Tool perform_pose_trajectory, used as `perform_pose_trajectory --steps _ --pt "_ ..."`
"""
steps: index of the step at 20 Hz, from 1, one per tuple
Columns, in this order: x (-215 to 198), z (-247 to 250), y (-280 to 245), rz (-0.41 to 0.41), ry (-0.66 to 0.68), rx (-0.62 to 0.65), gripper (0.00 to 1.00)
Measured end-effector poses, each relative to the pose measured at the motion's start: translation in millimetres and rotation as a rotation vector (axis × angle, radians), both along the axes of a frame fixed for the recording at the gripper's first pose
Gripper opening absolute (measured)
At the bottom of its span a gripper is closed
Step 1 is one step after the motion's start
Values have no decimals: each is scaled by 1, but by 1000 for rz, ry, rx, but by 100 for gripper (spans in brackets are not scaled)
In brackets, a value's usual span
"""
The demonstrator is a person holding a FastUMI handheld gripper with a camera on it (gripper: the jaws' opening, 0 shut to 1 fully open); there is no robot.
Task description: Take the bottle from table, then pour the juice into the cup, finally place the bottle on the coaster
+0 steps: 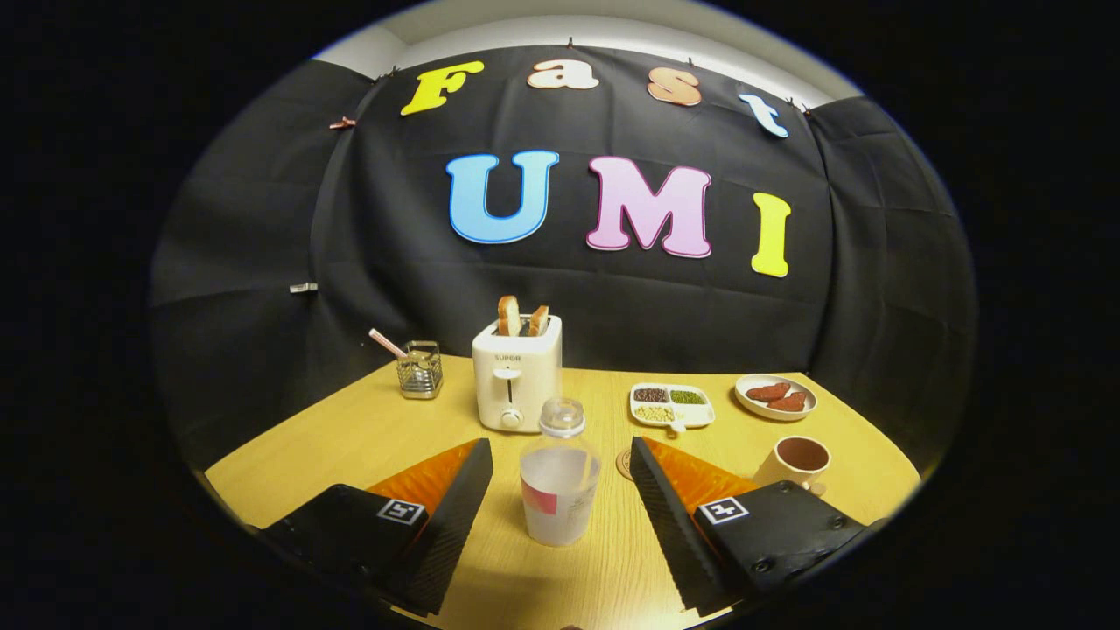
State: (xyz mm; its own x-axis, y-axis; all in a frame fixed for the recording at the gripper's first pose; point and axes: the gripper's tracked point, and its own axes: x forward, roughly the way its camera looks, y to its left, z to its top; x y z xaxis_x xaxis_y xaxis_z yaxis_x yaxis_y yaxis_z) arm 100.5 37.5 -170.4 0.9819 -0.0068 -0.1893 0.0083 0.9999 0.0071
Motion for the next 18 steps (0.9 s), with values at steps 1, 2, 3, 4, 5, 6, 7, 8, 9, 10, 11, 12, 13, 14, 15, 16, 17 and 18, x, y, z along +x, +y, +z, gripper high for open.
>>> perform_pose_trajectory --steps 1,2,3,4,5,6,7,8,9,10,11,12,13,14,15,16,17,18 --pt "3 -7 0 -5 6 -7 97" --pt "6 -14 1 -6 14 -8 97" --pt "12 -23 3 -7 25 -3 97" --pt "14 -26 3 -15 23 -5 97" --pt "18 -28 4 -21 17 -11 97" --pt "22 -31 7 -20 10 -17 97" --pt "27 -35 10 -18 11 -24 97" --pt "31 -40 11 -24 11 -37 97" --pt "36 -43 10 -27 11 -47 97" --pt "40 -47 9 -33 11 -57 97" --pt "43 -50 6 -44 15 -68 97" --pt "46 -53 3 -55 20 -75 97" --pt "49 -56 0 -65 26 -78 97" --pt "52 -59 -3 -74 30 -81 97" --pt "54 -62 -4 -79 34 -82 97" --pt "58 -66 -4 -76 38 -82 97" --pt "61 -69 -4 -75 43 -87 97" --pt "62 -72 -4 -75 46 -95 97"
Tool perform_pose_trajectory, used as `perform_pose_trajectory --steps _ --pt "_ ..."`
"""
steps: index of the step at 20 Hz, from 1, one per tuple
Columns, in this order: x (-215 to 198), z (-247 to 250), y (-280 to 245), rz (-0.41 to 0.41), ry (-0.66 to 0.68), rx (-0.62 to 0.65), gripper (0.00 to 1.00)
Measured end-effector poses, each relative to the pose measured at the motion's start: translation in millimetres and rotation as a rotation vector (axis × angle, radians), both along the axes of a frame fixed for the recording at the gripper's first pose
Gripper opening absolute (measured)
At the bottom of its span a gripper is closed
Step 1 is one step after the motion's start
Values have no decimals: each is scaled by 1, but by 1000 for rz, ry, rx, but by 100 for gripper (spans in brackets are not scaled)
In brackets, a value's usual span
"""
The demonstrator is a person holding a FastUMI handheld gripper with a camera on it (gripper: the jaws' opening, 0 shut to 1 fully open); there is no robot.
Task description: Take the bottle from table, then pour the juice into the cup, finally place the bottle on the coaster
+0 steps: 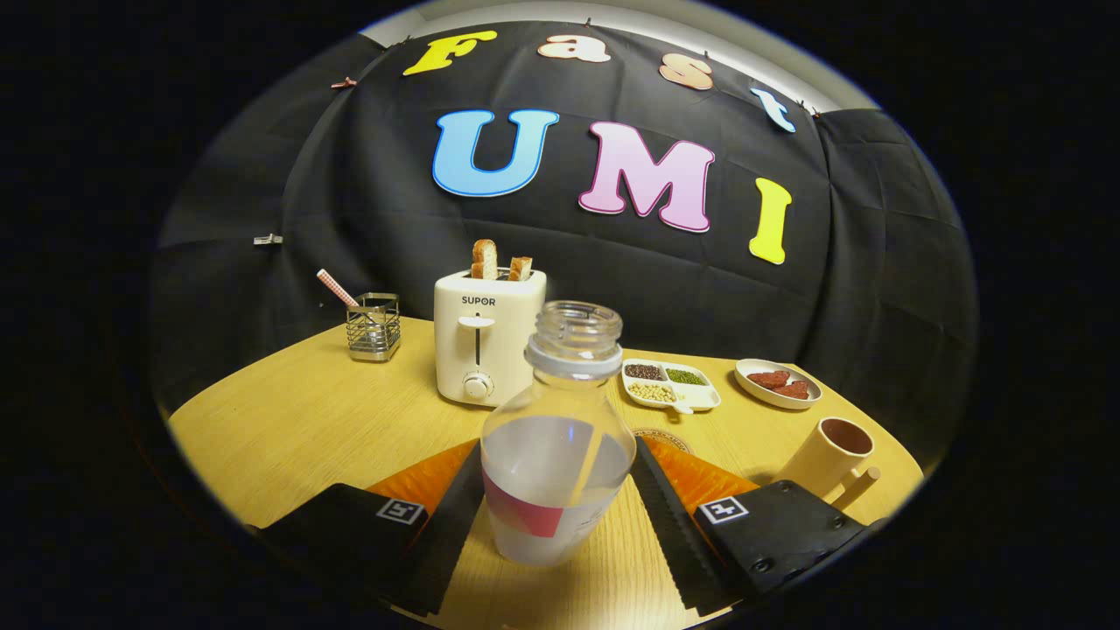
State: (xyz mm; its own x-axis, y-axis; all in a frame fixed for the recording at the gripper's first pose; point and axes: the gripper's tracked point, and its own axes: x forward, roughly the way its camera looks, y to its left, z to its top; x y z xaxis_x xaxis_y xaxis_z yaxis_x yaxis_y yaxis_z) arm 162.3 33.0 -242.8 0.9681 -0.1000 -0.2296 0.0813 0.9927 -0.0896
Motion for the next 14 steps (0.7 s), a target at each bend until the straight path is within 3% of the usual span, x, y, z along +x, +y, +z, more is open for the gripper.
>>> perform_pose_trajectory --steps 5,7,14 --pt "6 -6 2 -2 5 -11 95" --pt "7 -1 3 -7 -8 -10 88" --pt "8 -2 0 -23 -5 -5 81"
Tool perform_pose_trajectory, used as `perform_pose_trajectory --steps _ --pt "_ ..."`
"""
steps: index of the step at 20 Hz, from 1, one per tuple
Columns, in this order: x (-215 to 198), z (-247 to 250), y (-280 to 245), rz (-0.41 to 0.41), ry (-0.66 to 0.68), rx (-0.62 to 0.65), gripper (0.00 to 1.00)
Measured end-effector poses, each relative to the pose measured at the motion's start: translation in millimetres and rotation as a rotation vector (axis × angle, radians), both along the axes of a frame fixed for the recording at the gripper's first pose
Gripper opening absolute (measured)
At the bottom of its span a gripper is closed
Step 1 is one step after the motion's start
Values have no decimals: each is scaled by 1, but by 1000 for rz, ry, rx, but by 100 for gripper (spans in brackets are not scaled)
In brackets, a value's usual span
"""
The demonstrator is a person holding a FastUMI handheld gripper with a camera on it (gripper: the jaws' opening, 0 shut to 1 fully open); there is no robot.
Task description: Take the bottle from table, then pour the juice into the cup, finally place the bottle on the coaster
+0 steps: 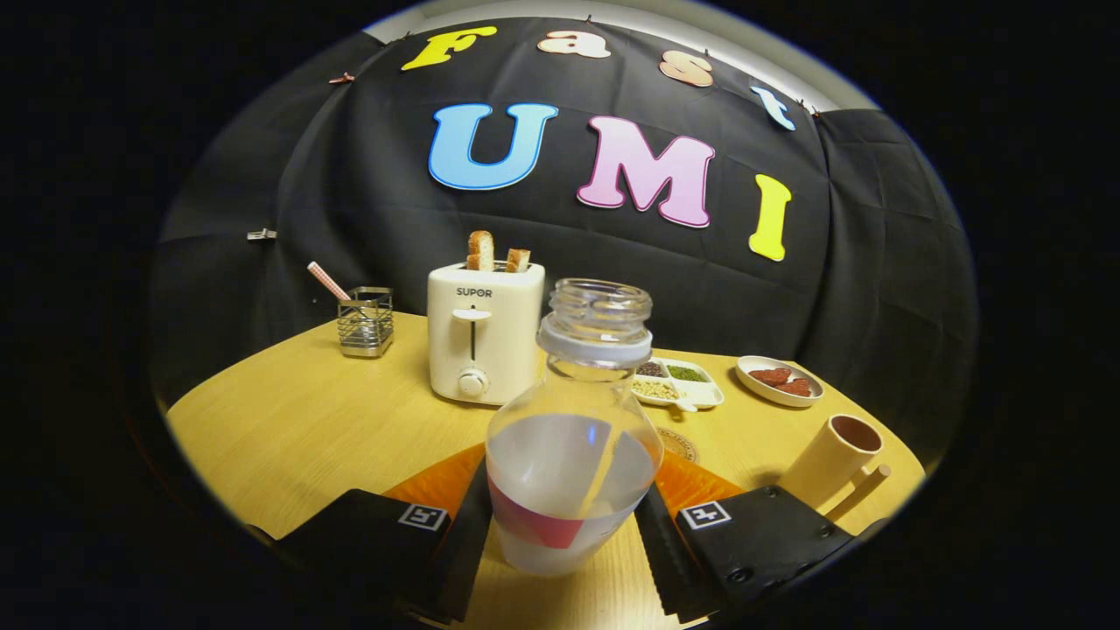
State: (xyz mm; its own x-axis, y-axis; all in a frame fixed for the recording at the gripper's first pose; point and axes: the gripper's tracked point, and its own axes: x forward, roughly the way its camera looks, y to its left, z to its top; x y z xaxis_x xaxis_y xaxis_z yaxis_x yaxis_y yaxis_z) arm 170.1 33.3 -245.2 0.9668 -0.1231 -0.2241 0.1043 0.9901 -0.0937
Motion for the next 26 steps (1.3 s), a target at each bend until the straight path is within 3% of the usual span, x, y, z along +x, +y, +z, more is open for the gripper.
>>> perform_pose_trajectory --steps 11,14,18,22,26 --pt "-9 16 10 104 31 145 71" --pt "-11 32 -12 54 29 199 71" --pt "-17 52 -28 29 32 377 71" --pt "-24 75 -78 -131 -10 424 71" --pt "-32 82 -108 -208 13 516 71"
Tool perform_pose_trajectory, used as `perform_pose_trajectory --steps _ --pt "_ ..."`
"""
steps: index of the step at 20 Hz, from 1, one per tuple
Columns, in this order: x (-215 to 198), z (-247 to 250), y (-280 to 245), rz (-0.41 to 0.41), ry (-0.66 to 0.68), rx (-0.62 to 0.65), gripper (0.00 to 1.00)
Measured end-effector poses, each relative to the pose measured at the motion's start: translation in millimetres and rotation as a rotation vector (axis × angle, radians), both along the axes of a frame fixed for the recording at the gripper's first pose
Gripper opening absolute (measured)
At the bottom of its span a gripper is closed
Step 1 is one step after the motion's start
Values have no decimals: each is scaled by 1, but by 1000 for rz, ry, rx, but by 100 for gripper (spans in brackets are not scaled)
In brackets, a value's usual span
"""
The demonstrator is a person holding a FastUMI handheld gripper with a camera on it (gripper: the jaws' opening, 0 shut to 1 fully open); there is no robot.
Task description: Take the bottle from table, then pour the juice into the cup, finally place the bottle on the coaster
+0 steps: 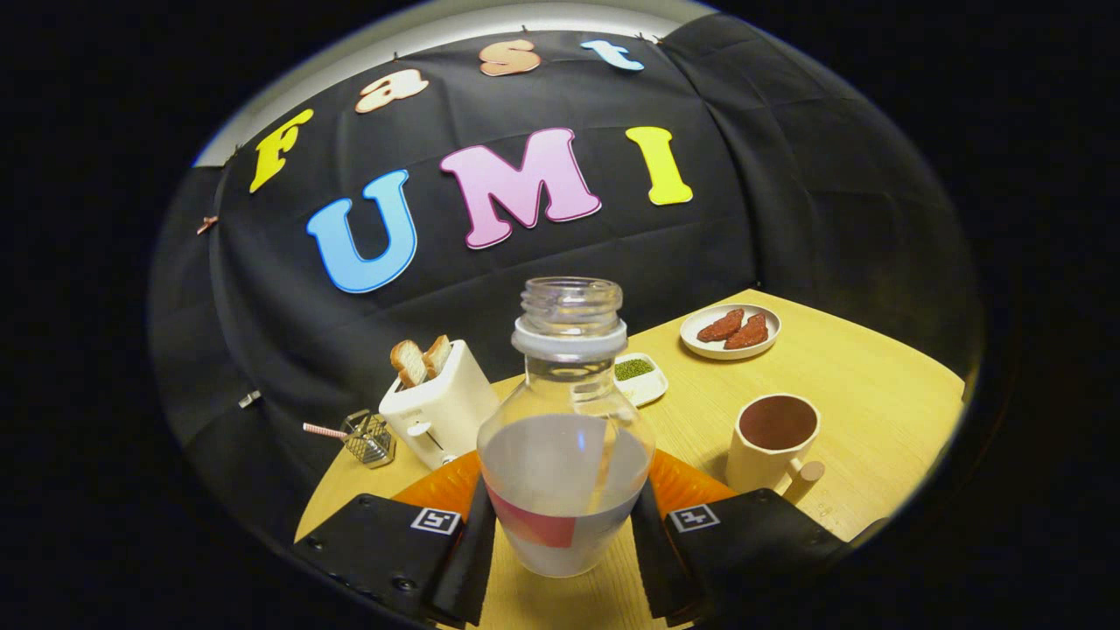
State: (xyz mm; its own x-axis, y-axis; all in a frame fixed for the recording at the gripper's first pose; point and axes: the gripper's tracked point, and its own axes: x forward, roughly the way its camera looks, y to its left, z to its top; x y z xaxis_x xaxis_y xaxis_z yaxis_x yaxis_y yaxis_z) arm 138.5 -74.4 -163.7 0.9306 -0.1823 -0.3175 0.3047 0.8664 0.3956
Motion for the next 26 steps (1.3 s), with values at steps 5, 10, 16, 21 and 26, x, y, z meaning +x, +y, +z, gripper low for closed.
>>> perform_pose_trajectory --steps 5,10,16,21,26 --pt "-1 -6 -3 -8 -7 243 71" --pt "0 -42 -10 17 41 413 71" --pt "4 -54 -38 -127 -6 680 71" --pt "3 -62 -45 -199 -17 874 71" --pt "15 -56 -46 -247 -14 999 71"
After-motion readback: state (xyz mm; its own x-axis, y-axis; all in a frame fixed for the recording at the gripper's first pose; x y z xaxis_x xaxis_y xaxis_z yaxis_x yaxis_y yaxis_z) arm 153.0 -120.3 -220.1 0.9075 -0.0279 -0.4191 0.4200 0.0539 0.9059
